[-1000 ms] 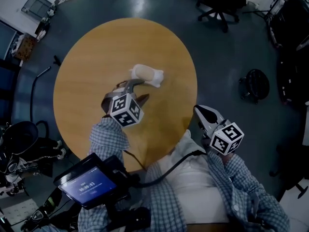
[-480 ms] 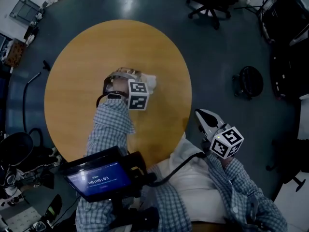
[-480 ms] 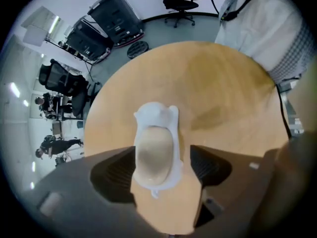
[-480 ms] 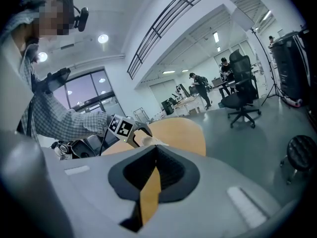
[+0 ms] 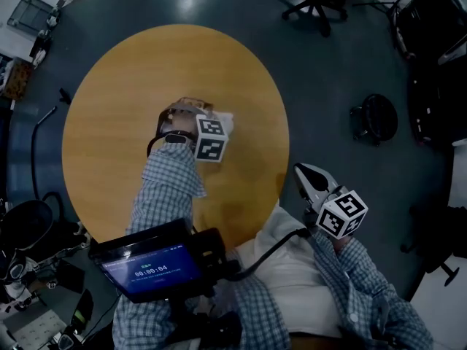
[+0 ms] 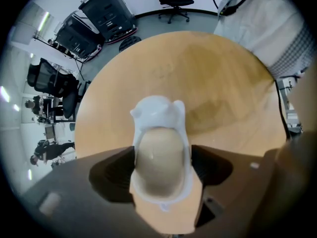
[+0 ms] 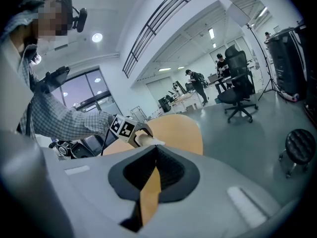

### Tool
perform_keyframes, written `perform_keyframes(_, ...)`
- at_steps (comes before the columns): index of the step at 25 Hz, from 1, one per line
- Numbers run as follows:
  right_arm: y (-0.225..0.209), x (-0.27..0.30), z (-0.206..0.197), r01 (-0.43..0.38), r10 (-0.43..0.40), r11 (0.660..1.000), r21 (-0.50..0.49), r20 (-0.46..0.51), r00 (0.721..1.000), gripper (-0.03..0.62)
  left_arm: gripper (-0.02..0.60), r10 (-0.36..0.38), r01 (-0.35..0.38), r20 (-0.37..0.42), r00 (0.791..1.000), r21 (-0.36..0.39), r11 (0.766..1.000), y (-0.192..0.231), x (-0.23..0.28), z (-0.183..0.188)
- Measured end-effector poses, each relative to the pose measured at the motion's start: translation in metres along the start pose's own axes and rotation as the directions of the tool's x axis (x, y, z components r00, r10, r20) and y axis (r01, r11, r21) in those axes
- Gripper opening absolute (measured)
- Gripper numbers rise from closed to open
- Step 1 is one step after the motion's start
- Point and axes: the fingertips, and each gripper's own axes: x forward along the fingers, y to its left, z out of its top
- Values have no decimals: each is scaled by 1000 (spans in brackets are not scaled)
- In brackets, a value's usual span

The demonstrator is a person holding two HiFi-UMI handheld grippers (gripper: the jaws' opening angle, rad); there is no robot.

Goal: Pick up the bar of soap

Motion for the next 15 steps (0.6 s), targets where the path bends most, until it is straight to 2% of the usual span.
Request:
perform_keyframes(5,6,8,1,-23,23,1000,9,-6,1000,3,340,42,-42,2,999,-2,999,-1,-2,-3)
perform_keyframes(6,7,8,2,-28,28,1000,7,-6,1000,3,321,49,-49,3,999,-11,999,-1,-4,-4)
perform_keyframes(7,8,8,3,-31,31,1000,6,-7,999,3,223,63,-63,6,998,-18,998,0,-6,-4)
perform_keyframes(8,8,8,3,-33,33,999,6,-8,999,3,171,83,-83,12,996,-22,996,0,-7,-5)
perform_keyframes(13,8,8,0,-38,38,999,5,-13,999,3,142,132,-131,26,991,-36,991,-3,-7,-6)
perform_keyframes(15,8,8,1,-42,42,999,3,-14,999,4,103,150,-148,43,988,-56,987,-1,-12,-5)
